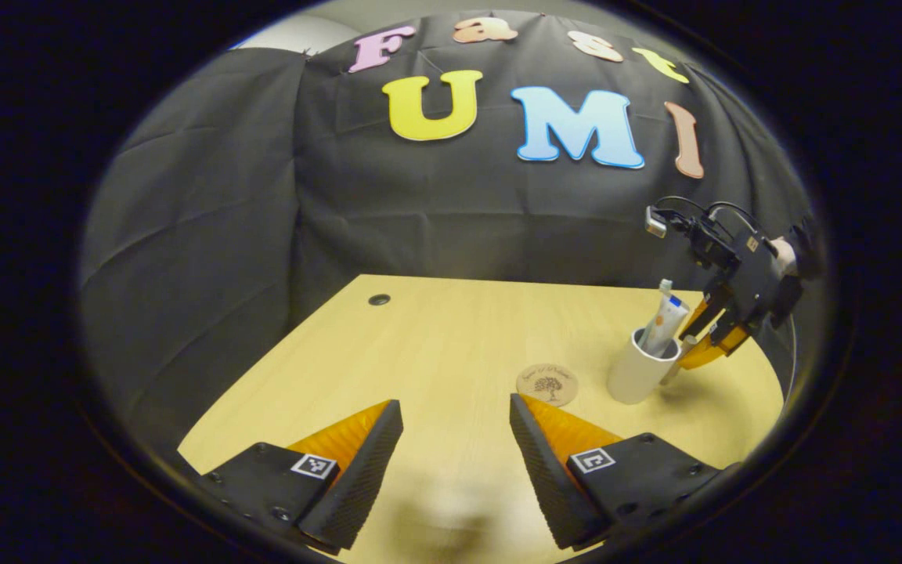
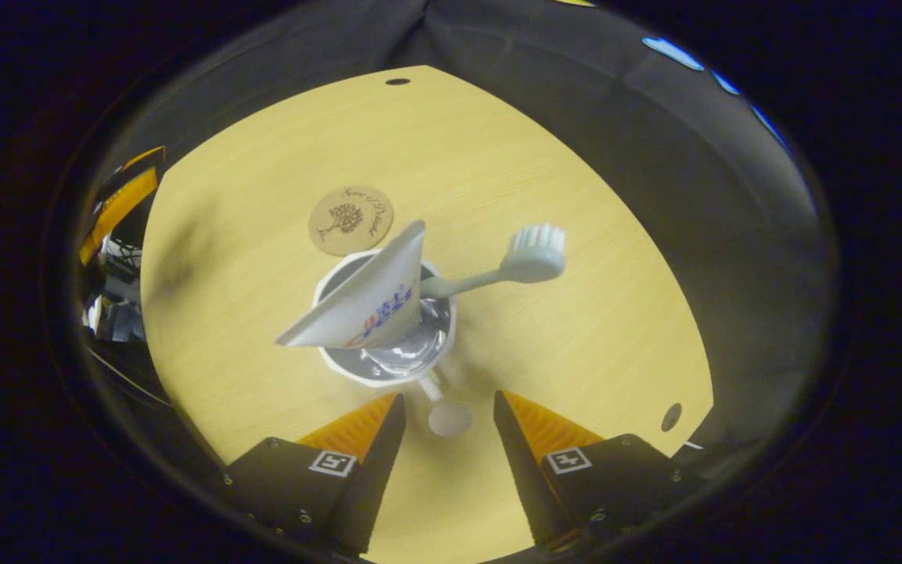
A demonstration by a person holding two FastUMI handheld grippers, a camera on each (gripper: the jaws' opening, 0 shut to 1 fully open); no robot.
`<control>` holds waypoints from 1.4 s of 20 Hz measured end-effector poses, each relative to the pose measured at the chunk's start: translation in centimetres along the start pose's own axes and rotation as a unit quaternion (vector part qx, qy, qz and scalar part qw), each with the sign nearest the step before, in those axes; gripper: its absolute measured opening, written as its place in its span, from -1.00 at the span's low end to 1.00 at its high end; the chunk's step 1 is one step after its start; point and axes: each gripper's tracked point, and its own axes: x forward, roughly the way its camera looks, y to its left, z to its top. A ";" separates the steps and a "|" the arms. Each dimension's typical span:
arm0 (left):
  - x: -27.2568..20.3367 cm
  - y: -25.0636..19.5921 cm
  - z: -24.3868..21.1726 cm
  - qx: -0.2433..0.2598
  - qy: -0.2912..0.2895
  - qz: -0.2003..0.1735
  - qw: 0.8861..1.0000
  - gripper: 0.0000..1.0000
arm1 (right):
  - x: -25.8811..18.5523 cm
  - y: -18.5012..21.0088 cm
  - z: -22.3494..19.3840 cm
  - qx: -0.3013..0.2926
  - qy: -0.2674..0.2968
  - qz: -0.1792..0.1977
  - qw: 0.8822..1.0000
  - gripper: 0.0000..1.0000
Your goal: Put the toothbrush and toothpaste on the desktop into the cup, then pick up the cup and place it on the coaster on the desktop.
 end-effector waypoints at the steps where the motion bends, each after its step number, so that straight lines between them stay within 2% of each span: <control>1: 0.0 0.4 -0.2 -0.006 0.002 0.006 1.000 0.85 | 0.1 -0.1 0.2 -0.005 0.003 0.002 1.000 0.43; 4: 0.0 1.3 -0.5 -0.017 0.007 0.023 1.000 0.86 | 1.0 0.0 0.8 -0.020 0.013 0.007 1.000 0.38; 5: 0.1 1.6 -0.6 -0.019 0.008 0.029 0.999 0.85 | 1.1 -0.3 0.8 -0.029 0.018 0.004 0.999 0.15; 6: 0.2 2.0 -0.8 -0.023 0.009 0.033 0.999 0.86 | 1.6 0.0 0.7 -0.033 0.024 0.009 0.999 0.07; 8: 0.2 2.3 -0.7 -0.031 0.010 0.039 0.999 0.86 | 1.9 0.0 0.7 -0.038 0.030 0.007 0.999 0.10; 9: 0.5 2.3 -0.8 -0.035 0.012 0.041 0.999 0.86 | 2.6 -0.1 0.8 -0.042 0.031 0.003 0.999 -0.34; 11: 0.6 2.3 -1.0 -0.036 0.015 0.043 0.998 0.86 | 1.8 0.5 0.8 -0.039 0.035 0.013 0.999 -0.35; 12: 0.7 2.3 -1.1 -0.035 0.015 0.043 0.998 0.86 | 2.2 0.7 0.5 -0.035 0.038 0.019 0.998 -0.48; 14: 0.8 2.1 -1.1 -0.035 0.015 0.042 0.998 0.86 | 1.7 0.8 0.5 -0.035 0.035 0.013 0.999 -0.59; 16: 0.7 2.0 -1.0 -0.036 0.016 0.039 0.998 0.86 | 2.2 1.2 0.8 -0.031 0.023 0.000 0.999 -0.59; 17: 0.8 2.0 -1.2 -0.037 0.015 0.038 0.998 0.86 | 1.8 1.5 0.8 -0.028 0.022 -0.001 0.999 -0.70; 18: 1.0 1.8 -1.4 -0.039 0.015 0.037 0.998 0.86 | 2.1 1.7 1.0 -0.021 0.016 -0.005 1.000 -0.70; 19: 1.2 1.7 -1.5 -0.041 0.016 0.034 0.998 0.86 | 1.9 1.9 0.7 -0.010 0.019 -0.004 1.000 -0.79; 22: 1.4 1.5 -1.4 -0.040 0.016 0.033 0.999 0.86 | 1.7 3.4 0.6 0.019 0.017 0.016 1.000 -0.79; 28: 1.3 1.8 -1.3 -0.041 0.015 0.033 0.999 0.86 | 0.8 4.6 2.3 0.051 -0.001 0.025 0.998 -0.79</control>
